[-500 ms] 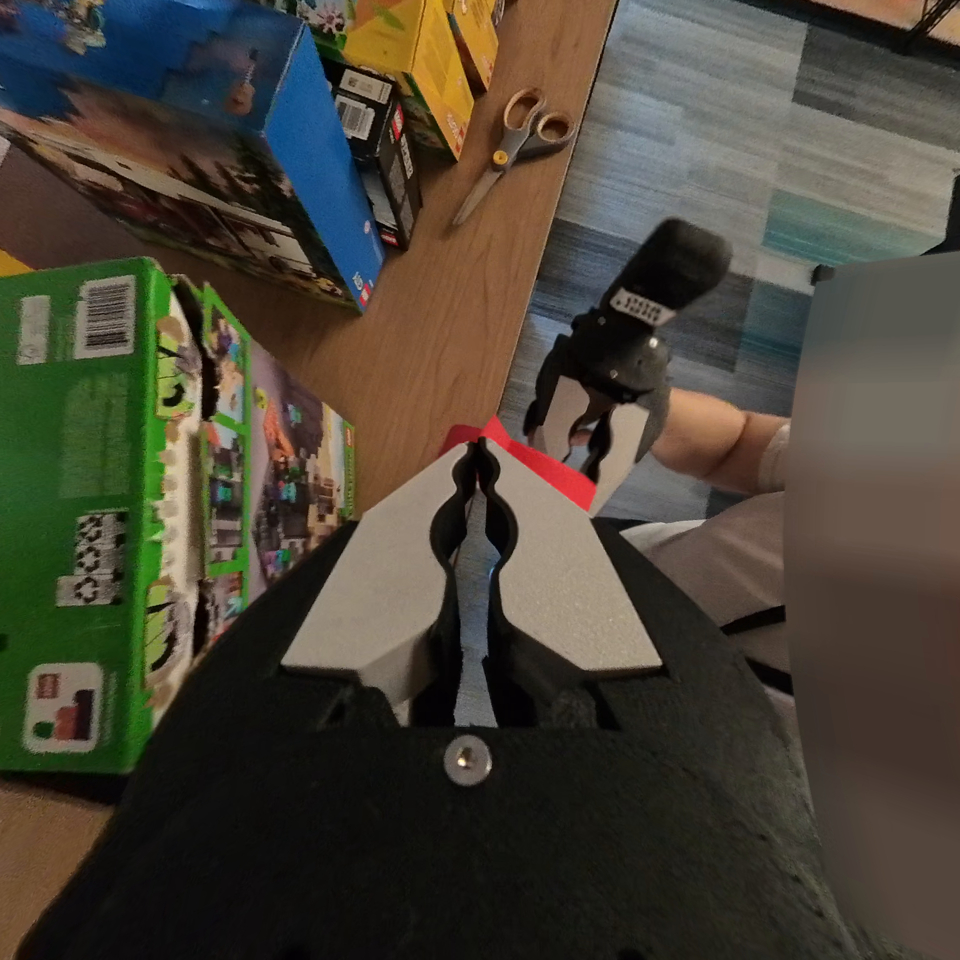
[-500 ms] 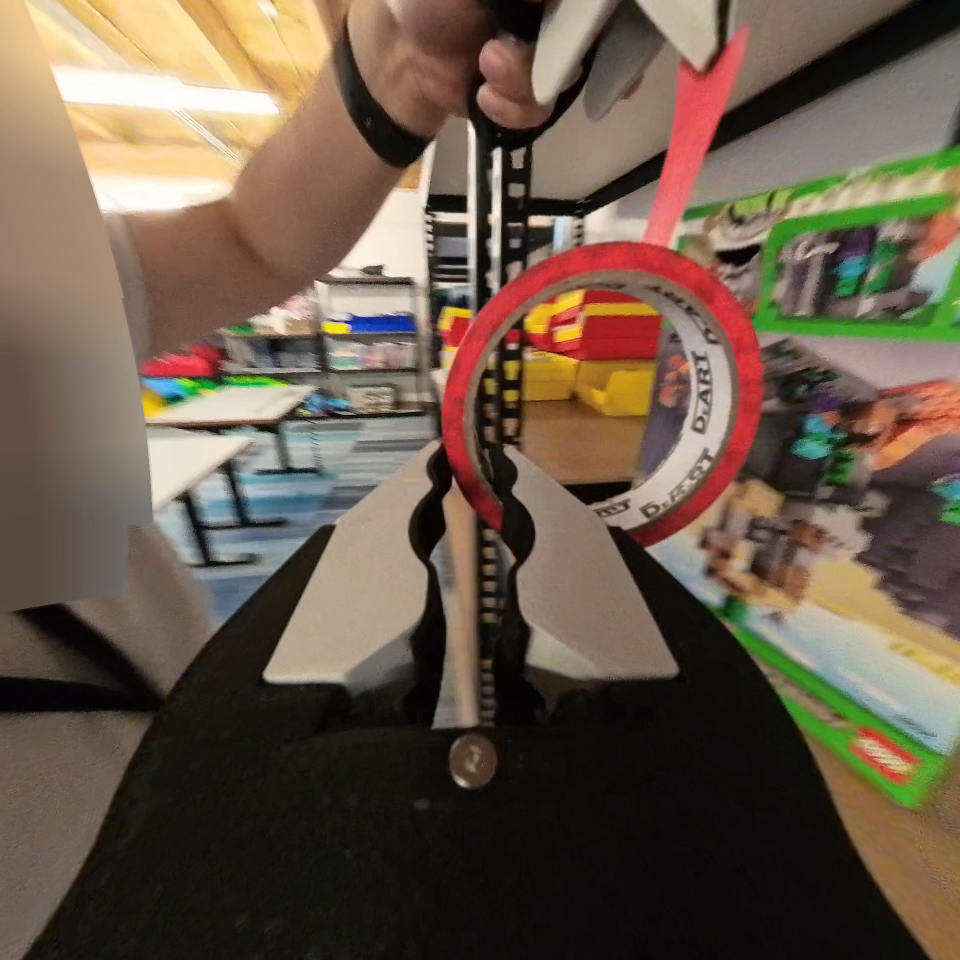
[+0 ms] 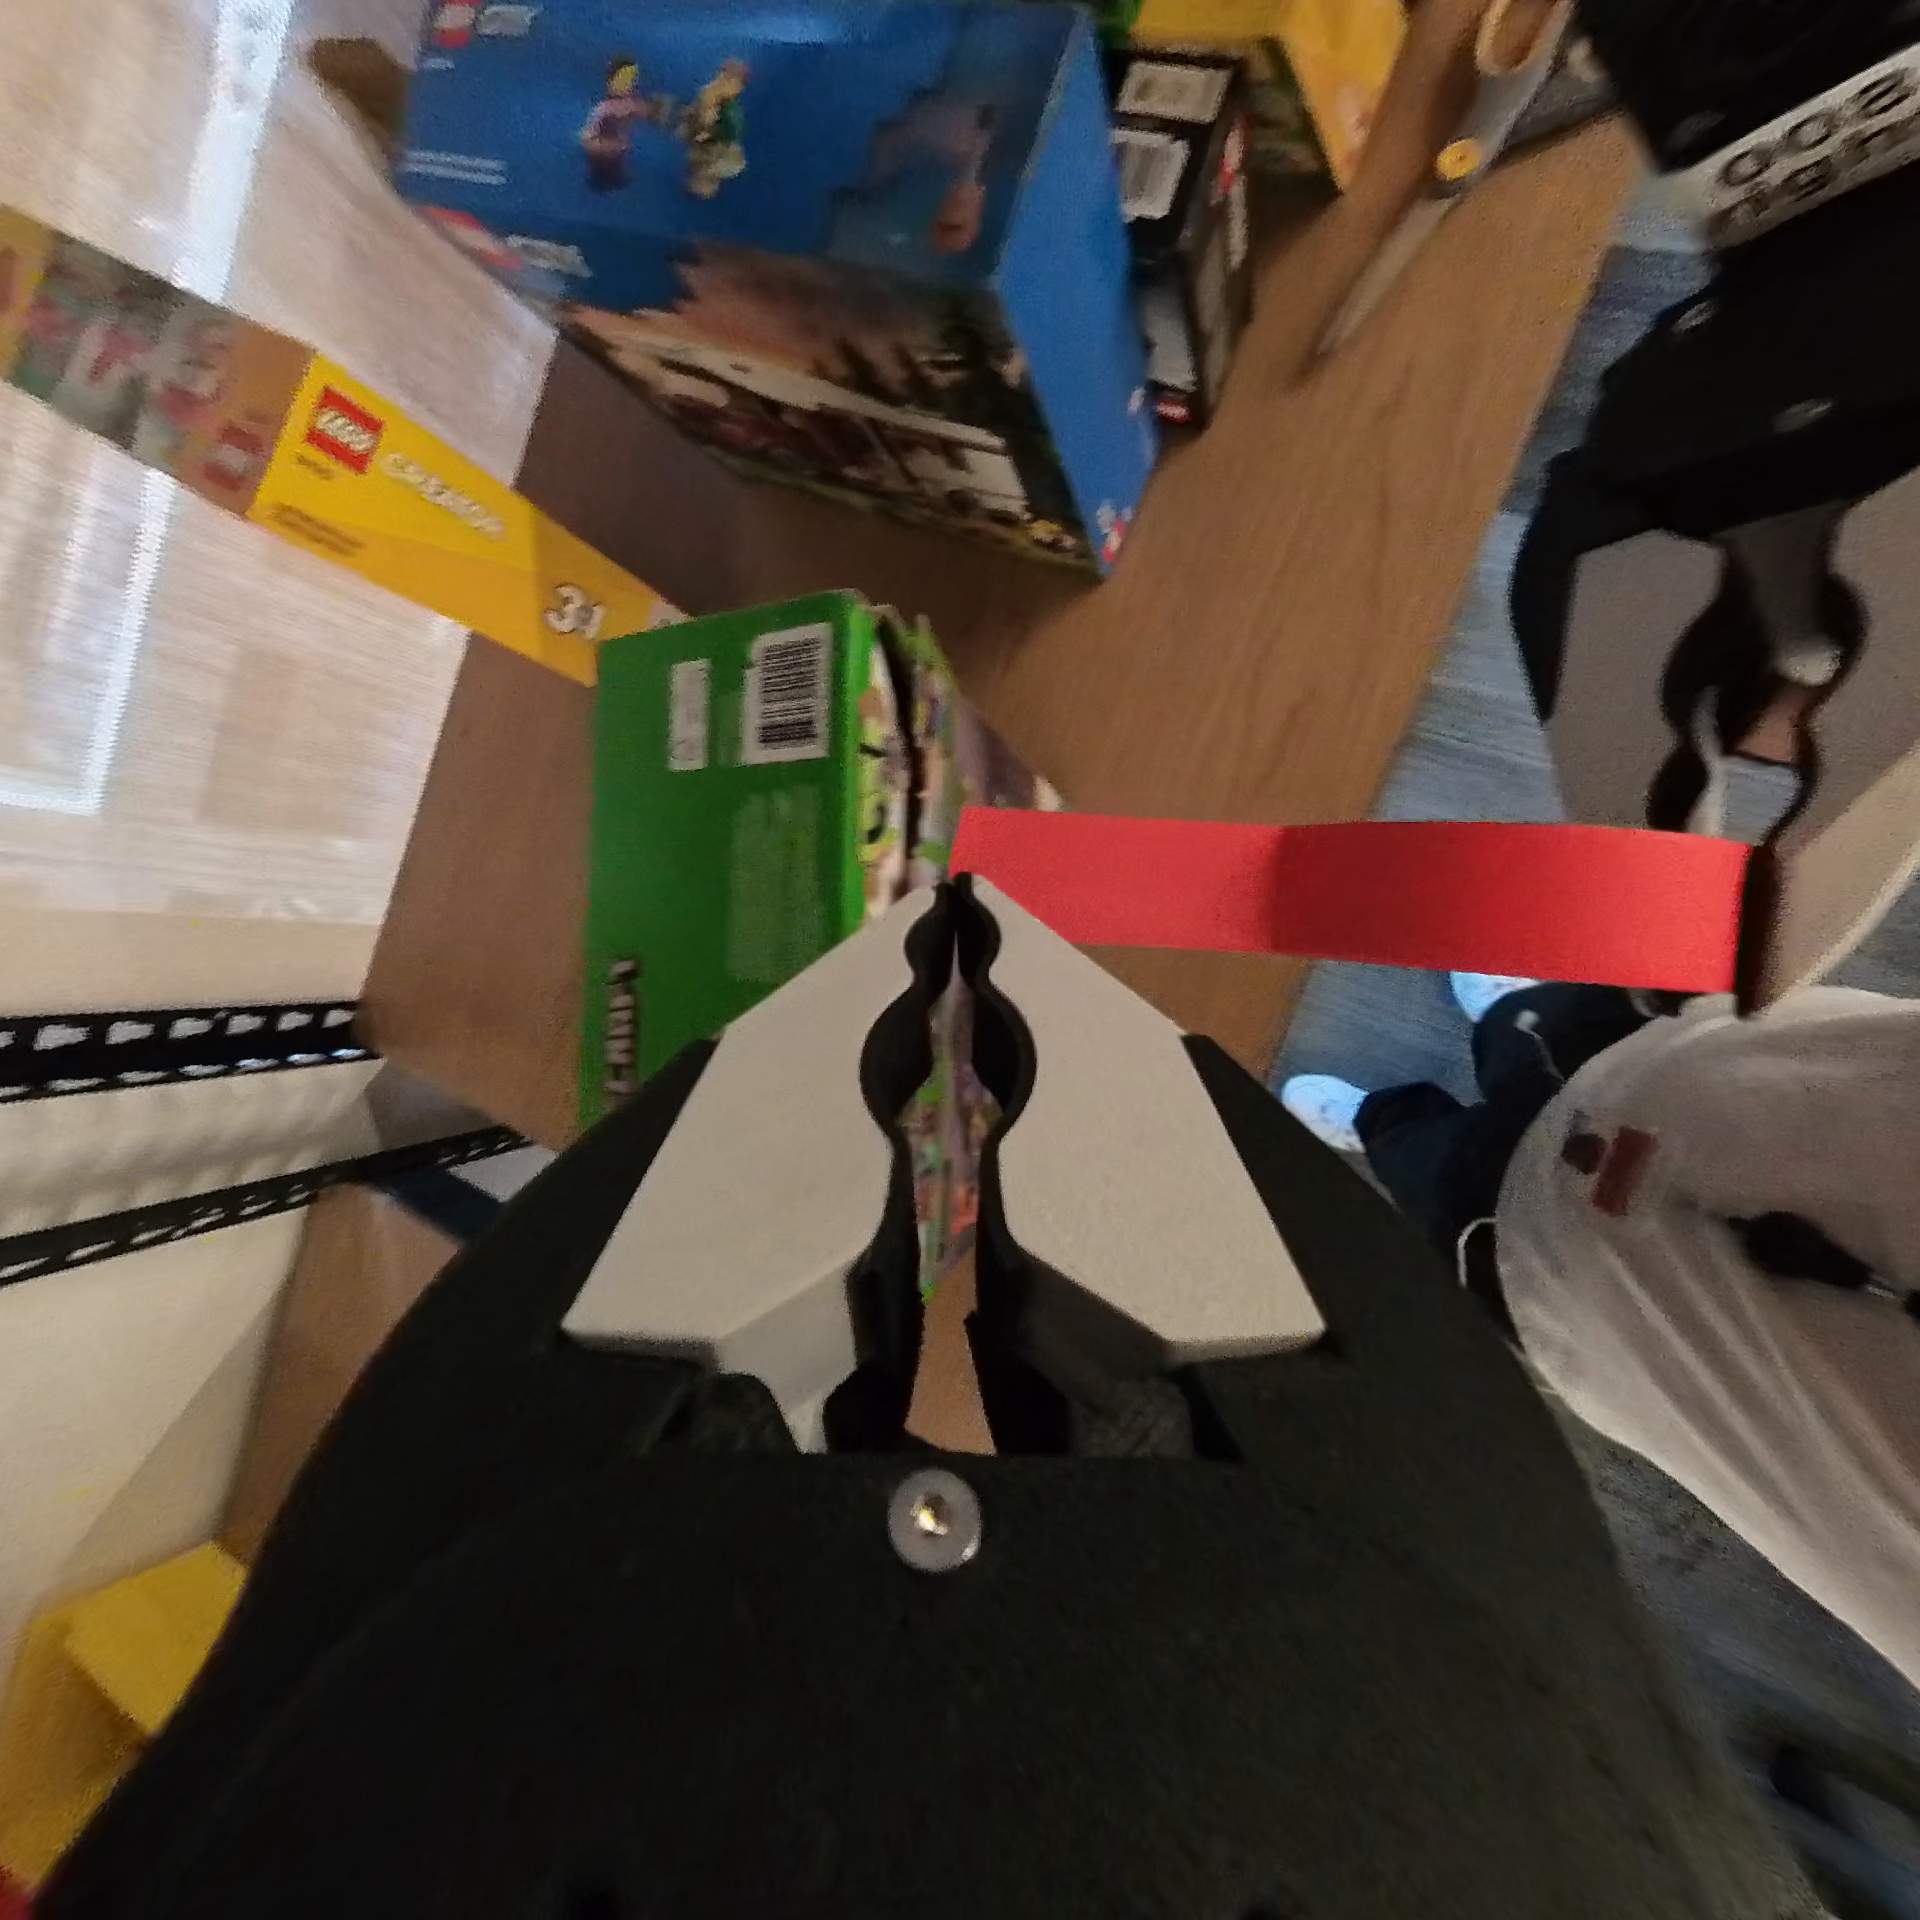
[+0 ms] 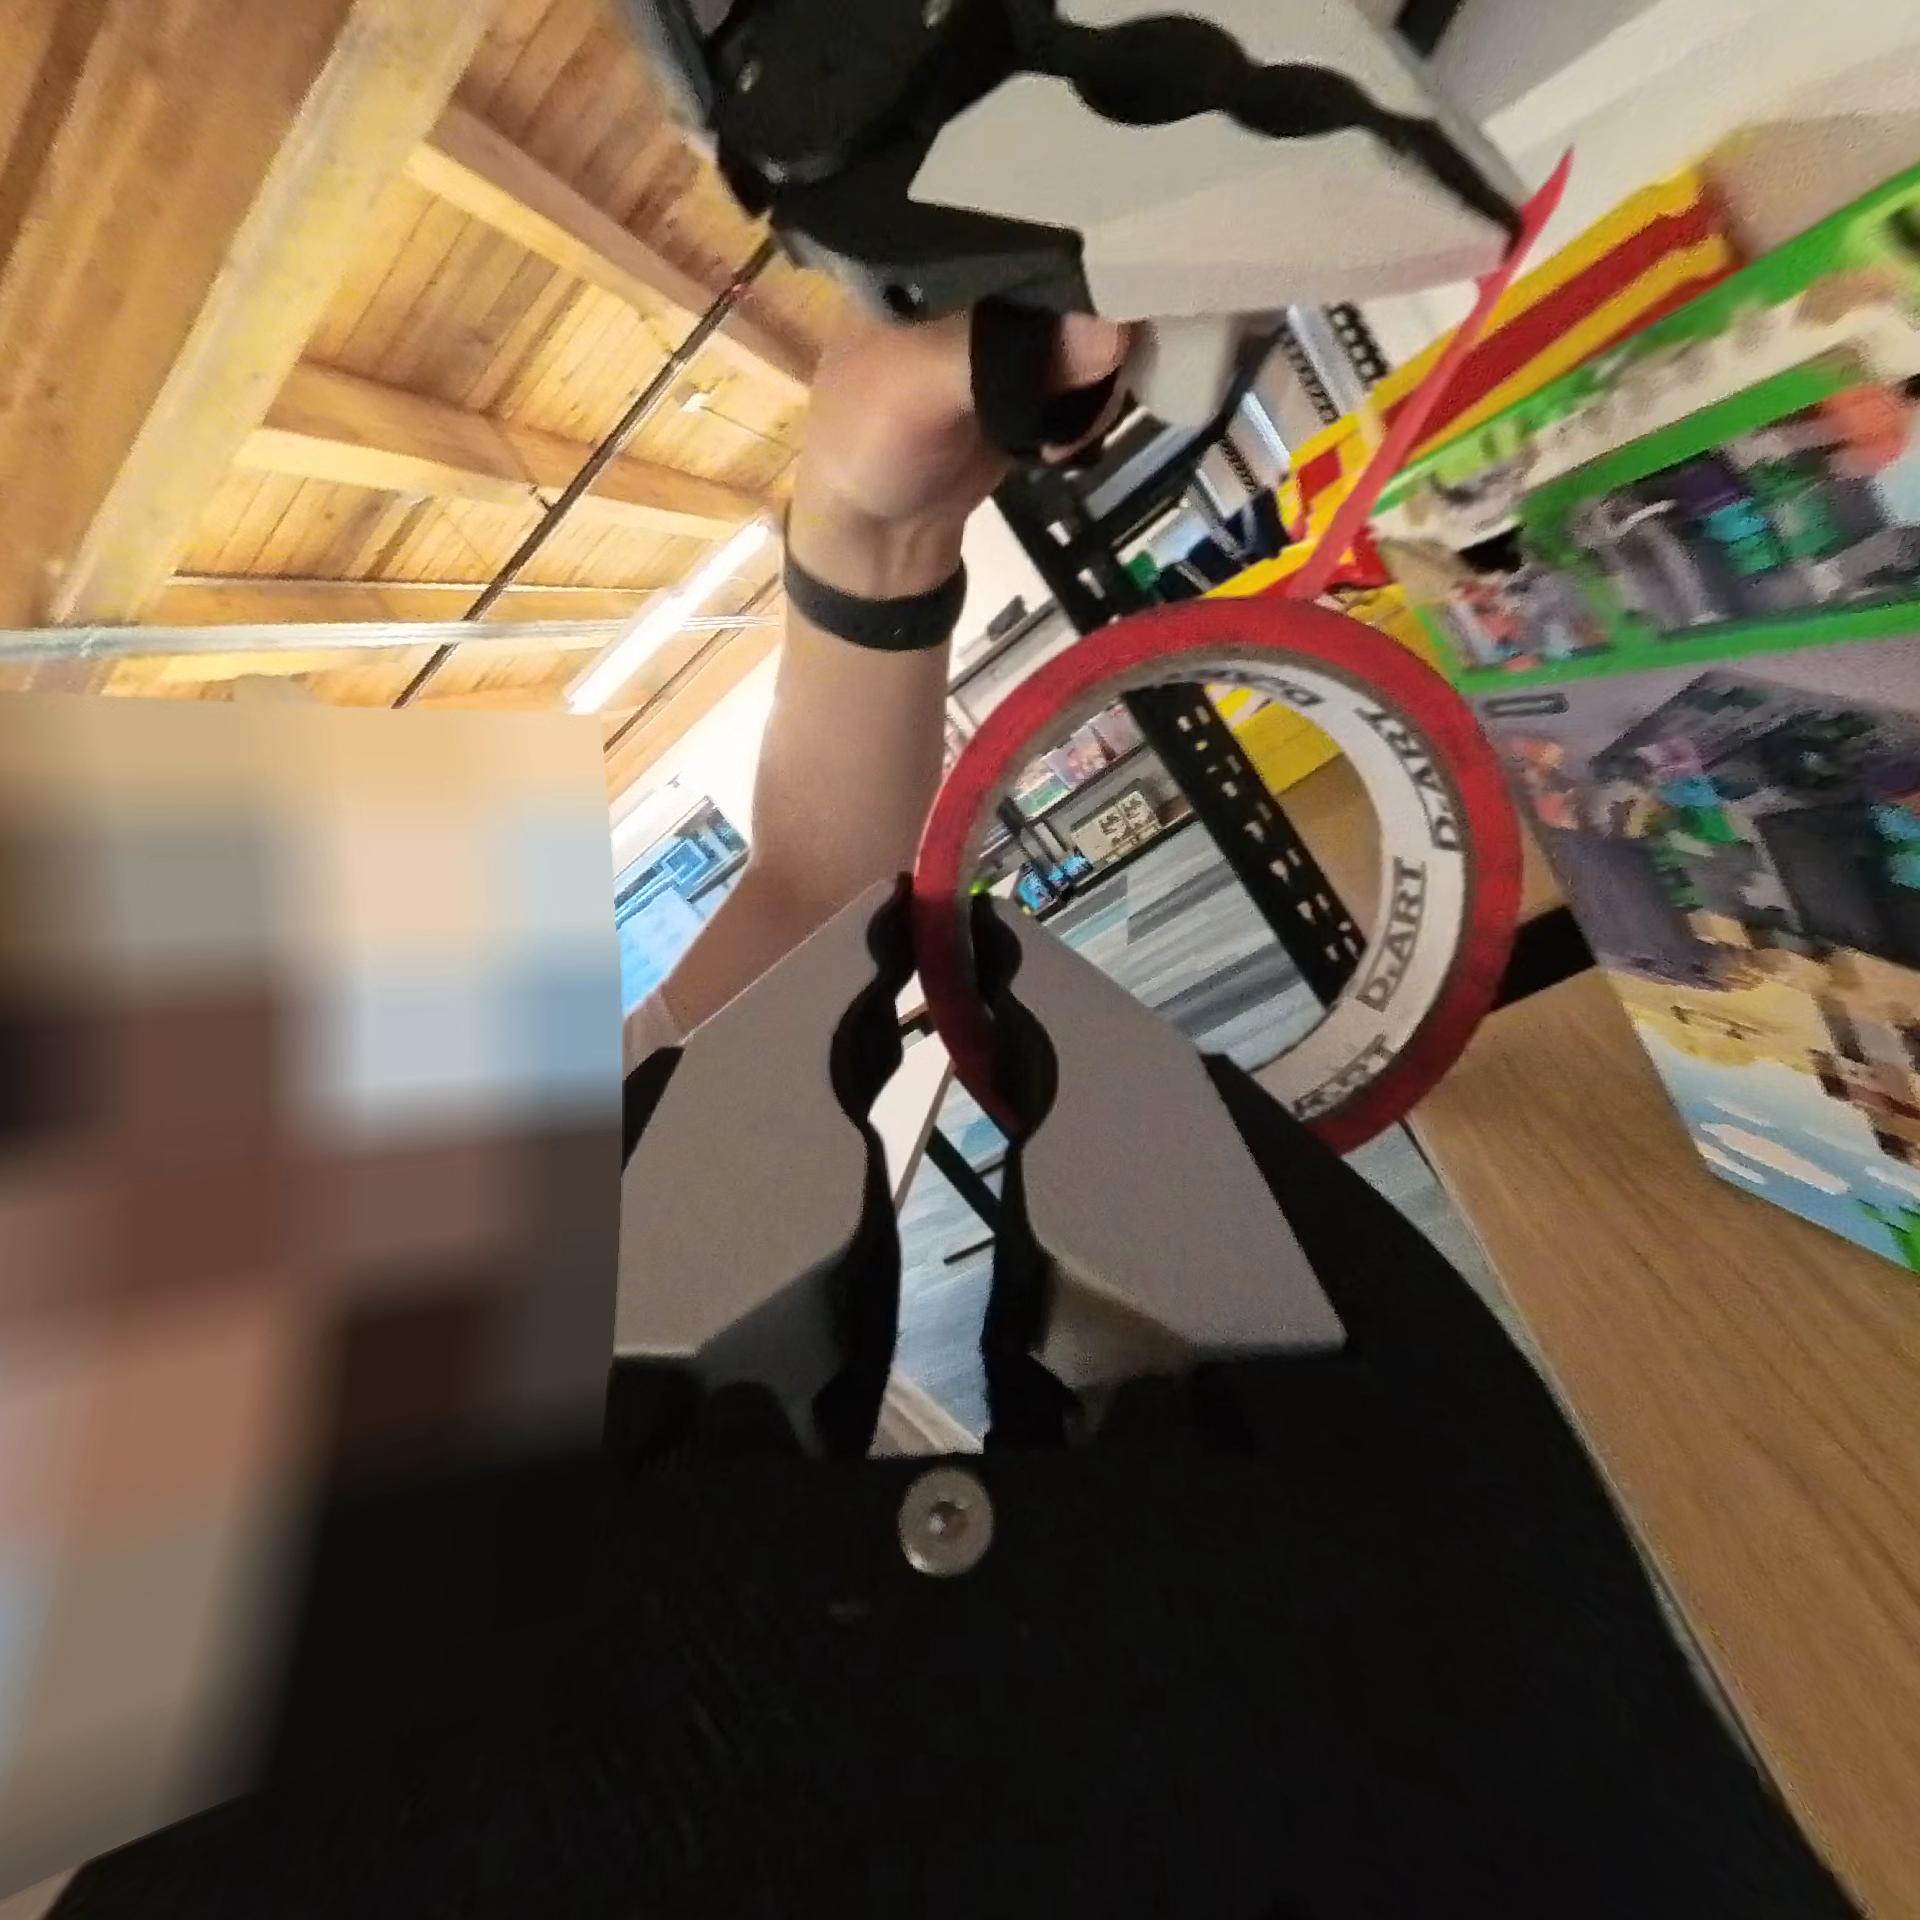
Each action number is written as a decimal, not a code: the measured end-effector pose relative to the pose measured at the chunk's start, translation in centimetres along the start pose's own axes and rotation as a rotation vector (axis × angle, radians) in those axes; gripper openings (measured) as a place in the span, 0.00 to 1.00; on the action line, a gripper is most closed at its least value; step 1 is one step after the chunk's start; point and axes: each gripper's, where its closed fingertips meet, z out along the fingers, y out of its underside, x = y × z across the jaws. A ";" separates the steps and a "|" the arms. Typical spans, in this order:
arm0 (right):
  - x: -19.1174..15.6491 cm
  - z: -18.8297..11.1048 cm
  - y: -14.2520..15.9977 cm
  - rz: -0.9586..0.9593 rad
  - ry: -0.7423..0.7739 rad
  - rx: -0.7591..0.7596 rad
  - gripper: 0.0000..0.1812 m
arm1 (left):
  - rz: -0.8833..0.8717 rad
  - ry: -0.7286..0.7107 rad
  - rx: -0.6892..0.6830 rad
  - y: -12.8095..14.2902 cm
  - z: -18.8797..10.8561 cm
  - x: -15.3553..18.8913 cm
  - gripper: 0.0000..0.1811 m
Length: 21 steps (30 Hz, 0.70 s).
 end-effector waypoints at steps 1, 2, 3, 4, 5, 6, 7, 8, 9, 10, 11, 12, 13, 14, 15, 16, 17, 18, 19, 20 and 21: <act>0.3 0.3 -0.7 0.027 0.015 0.003 0.04 | -0.001 -0.019 -0.008 0.1 0.1 -0.8 0.00; 0.4 0.7 -1.3 0.064 0.012 0.002 0.04 | -0.010 -0.024 -0.018 0.3 0.3 -1.5 0.00; 0.5 1.1 -1.8 0.107 0.008 0.001 0.04 | -0.026 -0.015 -0.034 0.6 0.4 -2.0 0.00; 0.7 1.5 -2.3 0.144 0.010 0.005 0.04 | -0.045 -0.001 -0.048 0.9 0.5 -2.6 0.00; 0.9 1.8 -2.6 0.165 0.018 0.003 0.04 | -0.063 0.012 -0.059 1.1 0.6 -3.0 0.00; 1.1 2.2 -2.8 0.175 0.030 -0.009 0.04 | -0.075 0.026 -0.073 1.3 0.6 -3.4 0.00; 1.3 2.6 -2.9 0.178 0.048 -0.018 0.04 | -0.078 0.037 -0.091 1.6 0.6 -3.7 0.00; 1.6 3.1 -3.0 0.182 0.066 -0.026 0.04 | -0.077 0.044 -0.107 1.9 0.5 -4.1 0.00; 1.7 3.5 -3.0 0.188 0.076 -0.037 0.04 | -0.074 0.051 -0.120 2.0 0.5 -4.4 0.00; 1.8 3.9 -2.9 0.200 0.078 -0.045 0.04 | -0.072 0.064 -0.140 2.3 0.4 -4.6 0.00; 2.0 4.2 -3.0 0.213 0.085 -0.047 0.04 | -0.071 0.076 -0.167 2.7 0.5 -4.7 0.00; 2.3 4.4 -3.1 0.224 0.098 -0.047 0.04 | -0.073 0.081 -0.189 3.0 0.5 -5.0 0.00; 2.5 4.6 -3.2 0.229 0.108 -0.050 0.04 | -0.072 0.082 -0.203 3.2 0.6 -5.2 0.00; 2.8 4.7 -3.3 0.234 0.120 -0.051 0.04 | -0.063 0.080 -0.213 3.3 0.8 -5.5 0.00; 3.0 4.8 -3.4 0.238 0.127 -0.048 0.04 | -0.053 0.073 -0.220 3.4 0.9 -5.8 0.00; 3.1 4.9 -3.6 0.249 0.128 -0.041 0.04 | -0.048 0.066 -0.224 3.3 0.9 -6.0 0.00; 3.1 5.0 -3.8 0.264 0.119 -0.035 0.04 | -0.043 0.061 -0.230 3.4 1.0 -6.2 0.00; 3.2 5.1 -3.9 0.280 0.111 -0.031 0.04 | -0.031 0.056 -0.238 3.4 1.2 -6.3 0.00; 3.2 5.2 -3.9 0.292 0.107 -0.030 0.04 | -0.015 0.051 -0.247 3.5 1.3 -6.3 0.00; 3.2 5.3 -3.8 0.300 0.107 -0.033 0.04 | -0.003 0.049 -0.260 3.7 1.5 -6.3 0.00; 3.3 5.3 -3.7 0.299 0.112 -0.036 0.04 | 0.009 0.048 -0.267 3.8 1.7 -6.2 0.00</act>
